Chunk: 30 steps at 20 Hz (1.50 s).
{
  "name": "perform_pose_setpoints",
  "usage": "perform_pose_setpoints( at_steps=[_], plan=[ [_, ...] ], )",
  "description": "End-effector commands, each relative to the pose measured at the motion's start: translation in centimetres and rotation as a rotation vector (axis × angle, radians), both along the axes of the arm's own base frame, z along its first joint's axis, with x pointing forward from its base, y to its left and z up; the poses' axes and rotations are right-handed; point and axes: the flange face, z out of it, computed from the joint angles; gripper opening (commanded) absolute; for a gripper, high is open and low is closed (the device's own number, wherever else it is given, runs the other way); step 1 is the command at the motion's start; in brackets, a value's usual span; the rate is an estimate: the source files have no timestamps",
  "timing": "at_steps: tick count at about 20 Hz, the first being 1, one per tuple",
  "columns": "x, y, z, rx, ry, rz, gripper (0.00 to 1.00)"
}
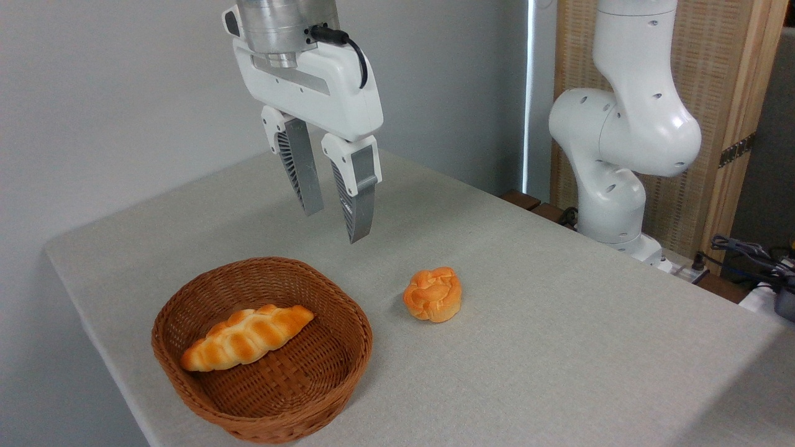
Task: Put bread into the basket
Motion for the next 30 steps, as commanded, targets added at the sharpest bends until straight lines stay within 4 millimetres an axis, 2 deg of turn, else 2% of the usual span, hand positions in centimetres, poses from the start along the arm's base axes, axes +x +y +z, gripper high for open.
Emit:
perform_pose_setpoints(
  at_steps=[1,19,30],
  plan=[
    [0.1,0.1,0.0,-0.002,0.001,0.000,1.00],
    [0.0,-0.1,0.1,-0.002,-0.005,-0.008,1.00],
    [-0.4,-0.3,-0.9,-0.002,0.016,-0.032,1.00]
  ],
)
